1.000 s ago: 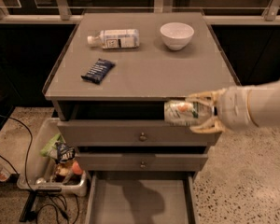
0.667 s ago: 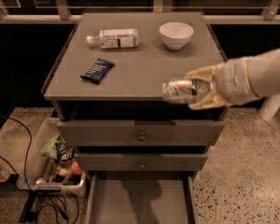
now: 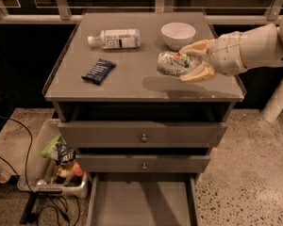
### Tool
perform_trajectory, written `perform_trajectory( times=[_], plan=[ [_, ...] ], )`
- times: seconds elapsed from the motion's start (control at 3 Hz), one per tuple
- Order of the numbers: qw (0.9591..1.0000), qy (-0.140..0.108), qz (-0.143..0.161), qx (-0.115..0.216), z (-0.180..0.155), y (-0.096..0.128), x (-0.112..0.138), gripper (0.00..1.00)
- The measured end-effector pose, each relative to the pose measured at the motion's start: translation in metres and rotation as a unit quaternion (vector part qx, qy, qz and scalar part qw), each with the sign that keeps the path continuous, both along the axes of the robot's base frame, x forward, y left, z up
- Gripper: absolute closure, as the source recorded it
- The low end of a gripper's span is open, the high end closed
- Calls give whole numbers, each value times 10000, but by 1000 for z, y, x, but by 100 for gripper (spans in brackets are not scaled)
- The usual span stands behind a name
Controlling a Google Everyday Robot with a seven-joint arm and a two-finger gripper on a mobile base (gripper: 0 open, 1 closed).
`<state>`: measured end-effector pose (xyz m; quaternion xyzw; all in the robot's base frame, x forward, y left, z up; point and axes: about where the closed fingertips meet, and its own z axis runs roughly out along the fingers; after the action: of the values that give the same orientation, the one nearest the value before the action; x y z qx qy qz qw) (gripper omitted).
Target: Pick 7up can from bottom drawer and place on counter
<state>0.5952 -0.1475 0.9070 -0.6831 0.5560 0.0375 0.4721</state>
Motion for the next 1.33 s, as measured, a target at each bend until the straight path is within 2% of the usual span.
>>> perform_trajectory(
  times=[0.33, 0.67, 1.0, 1.33],
  plan=[
    [9986, 250, -115, 462, -13, 4, 24, 100],
    [9952, 432, -481, 737, -25, -1, 38, 100],
    [9901, 552, -905, 923, -32, -11, 50, 100],
    [9862, 651, -1175, 969, -37, -16, 62, 100]
  ],
)
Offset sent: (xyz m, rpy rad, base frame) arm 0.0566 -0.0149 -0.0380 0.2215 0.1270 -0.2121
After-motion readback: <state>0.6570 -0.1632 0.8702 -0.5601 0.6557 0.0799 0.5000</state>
